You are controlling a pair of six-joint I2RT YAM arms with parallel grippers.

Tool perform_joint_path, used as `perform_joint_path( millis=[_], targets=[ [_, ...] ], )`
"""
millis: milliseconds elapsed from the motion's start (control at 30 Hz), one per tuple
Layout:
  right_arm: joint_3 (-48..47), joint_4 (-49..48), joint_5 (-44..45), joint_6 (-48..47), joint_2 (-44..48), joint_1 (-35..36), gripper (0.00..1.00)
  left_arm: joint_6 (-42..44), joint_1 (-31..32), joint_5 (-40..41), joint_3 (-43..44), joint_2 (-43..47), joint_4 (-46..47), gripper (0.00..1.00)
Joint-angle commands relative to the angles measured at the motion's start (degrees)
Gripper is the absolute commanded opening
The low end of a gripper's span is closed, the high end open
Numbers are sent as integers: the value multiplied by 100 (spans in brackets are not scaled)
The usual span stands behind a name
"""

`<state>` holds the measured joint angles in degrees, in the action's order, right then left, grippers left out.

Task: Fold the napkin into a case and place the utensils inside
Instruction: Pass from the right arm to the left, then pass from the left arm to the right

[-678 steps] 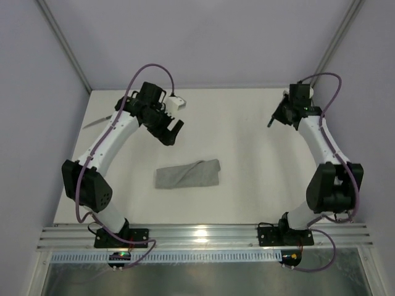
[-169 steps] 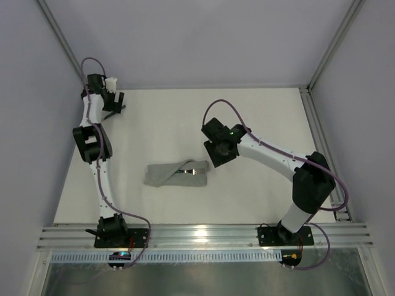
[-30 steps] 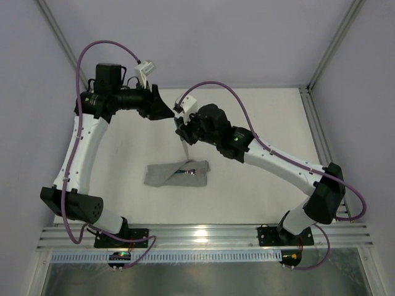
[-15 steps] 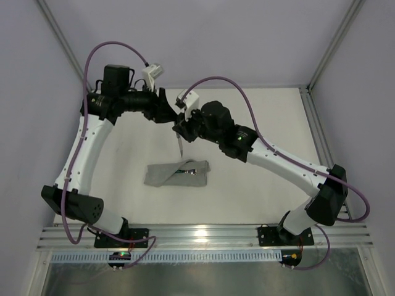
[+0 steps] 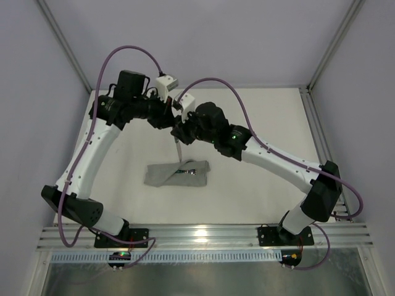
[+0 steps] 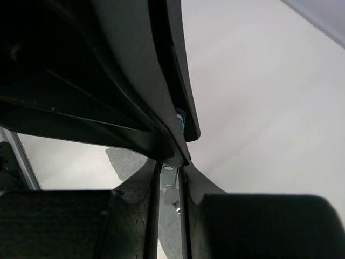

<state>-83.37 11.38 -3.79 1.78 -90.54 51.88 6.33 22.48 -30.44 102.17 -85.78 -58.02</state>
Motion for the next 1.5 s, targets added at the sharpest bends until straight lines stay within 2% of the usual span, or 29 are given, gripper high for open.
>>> perform_joint_path(
  millis=[0, 67, 100, 133, 233, 333, 400, 467, 633, 767, 900, 1033, 1200, 1300, 1333, 1367, 1467],
  targets=[
    [-153, -540, -175, 112, 142, 33, 3, 141, -7, 319, -100, 96, -131, 0],
    [4, -584, -236, 147, 203, -11, 7, 106, -50, 241, -188, 114, -122, 0],
    [75, -601, -288, 182, 221, -72, 22, -25, -164, 144, -284, 114, -87, 0],
    [189, -610, -350, 252, 265, -107, 33, -113, -252, -5, -338, 123, -43, 0],
    [505, -601, -578, 305, 449, -222, 55, -377, -656, -620, -513, 96, 159, 0],
    [1031, -777, -1104, 305, 748, -466, 65, -553, -1087, -1305, -741, 105, 430, 0],
    [1348, -944, -1772, 463, 1099, -730, 72, -824, -1438, -1658, -856, 96, 563, 0],
    [1788, -875, -1740, 542, 1414, -1004, 74, -1245, -1789, -1816, -1093, 114, 887, 0],
    [2430, -1137, -1028, 472, 1821, -794, 74, -2538, -2169, -2001, -1805, 316, 2265, 0],
    [2186, -1226, -675, 358, 1384, -389, 74, -3583, -2186, -2230, -2227, 334, 2971, 0],
    [1905, -1173, -772, 341, 856, -319, 74, -3682, -2186, -2283, -2219, 307, 3016, 0],
    [1509, -716, -501, 209, 346, -292, 74, -3779, -2195, -2388, -2263, 298, 3086, 0],
    [1350, -865, -376, 24, 107, -292, 73, -3674, -2195, -2370, -2333, 316, 3007, 0],
    [1175, -743, -535, -46, -95, -301, 58, -3727, -2195, -2406, -2368, 307, 3051, 0],
    [1148, -673, -526, -38, -139, -292, 47, -3709, -2204, -2406, -2368, 299, 3042, 0],
    [1148, -663, -448, -3, -174, -301, 41, -3692, -2204, -2406, -2368, 290, 3033, 0],
    [1218, -725, -351, 33, -131, -292, 31, -3595, -2230, -2353, -2360, 298, 2955, 0]
  ],
)
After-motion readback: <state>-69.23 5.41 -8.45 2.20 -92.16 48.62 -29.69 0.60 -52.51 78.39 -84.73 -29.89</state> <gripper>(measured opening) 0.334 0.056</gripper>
